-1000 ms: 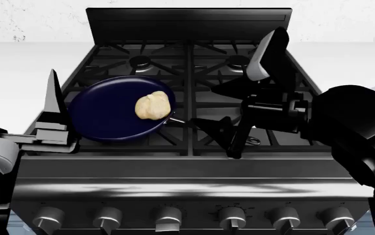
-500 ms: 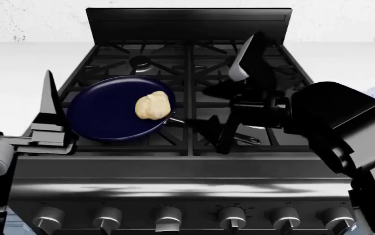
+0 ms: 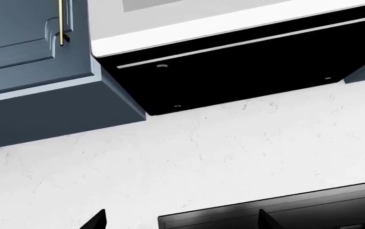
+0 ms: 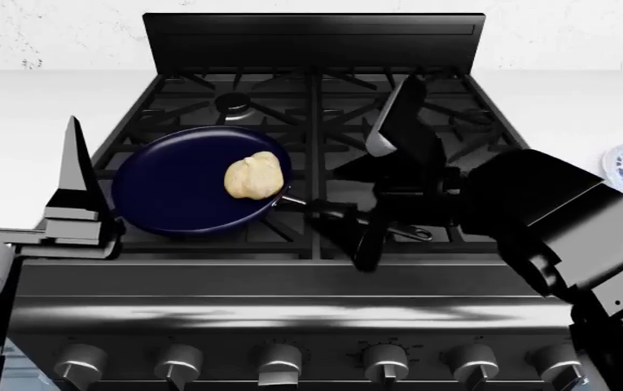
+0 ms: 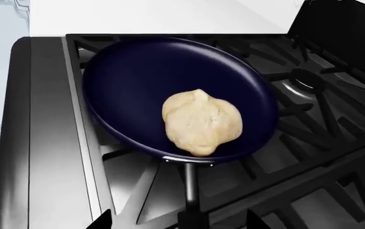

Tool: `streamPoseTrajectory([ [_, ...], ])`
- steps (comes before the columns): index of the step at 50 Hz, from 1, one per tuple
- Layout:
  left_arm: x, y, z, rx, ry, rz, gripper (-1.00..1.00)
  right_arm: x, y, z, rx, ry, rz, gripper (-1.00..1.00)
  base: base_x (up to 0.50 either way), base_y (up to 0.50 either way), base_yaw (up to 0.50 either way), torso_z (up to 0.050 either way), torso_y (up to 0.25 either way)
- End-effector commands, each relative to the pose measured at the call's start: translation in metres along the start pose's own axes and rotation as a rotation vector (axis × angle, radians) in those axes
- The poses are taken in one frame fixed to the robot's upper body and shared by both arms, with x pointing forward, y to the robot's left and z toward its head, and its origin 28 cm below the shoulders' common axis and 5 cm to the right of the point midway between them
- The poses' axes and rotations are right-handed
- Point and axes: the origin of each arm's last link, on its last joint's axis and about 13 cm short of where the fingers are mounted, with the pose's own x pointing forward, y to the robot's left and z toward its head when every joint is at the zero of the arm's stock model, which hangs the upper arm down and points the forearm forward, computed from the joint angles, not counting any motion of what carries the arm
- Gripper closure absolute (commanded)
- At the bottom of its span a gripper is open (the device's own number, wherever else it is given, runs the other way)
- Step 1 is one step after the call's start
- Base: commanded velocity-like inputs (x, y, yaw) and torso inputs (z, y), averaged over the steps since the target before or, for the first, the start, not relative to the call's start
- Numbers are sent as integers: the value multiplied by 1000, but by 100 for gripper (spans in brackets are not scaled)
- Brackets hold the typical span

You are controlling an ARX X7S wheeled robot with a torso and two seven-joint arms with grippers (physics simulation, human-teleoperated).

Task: Pick up the pan and dump the vegetables in it onto the plate. Then return the pan to the stove.

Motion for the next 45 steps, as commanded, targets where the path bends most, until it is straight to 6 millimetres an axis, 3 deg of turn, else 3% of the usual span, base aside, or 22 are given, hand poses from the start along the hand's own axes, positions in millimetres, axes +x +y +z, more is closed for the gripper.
streamPoseTrajectory([
  [1, -1, 0, 1, 0, -1, 0, -100, 3, 1, -7, 17, 29, 0, -100, 0, 0, 0, 0, 0],
  [45, -3, 0, 0, 2, 8, 6, -100, 16, -5, -28, 72, 72, -66, -100, 0, 0, 0, 0, 0],
])
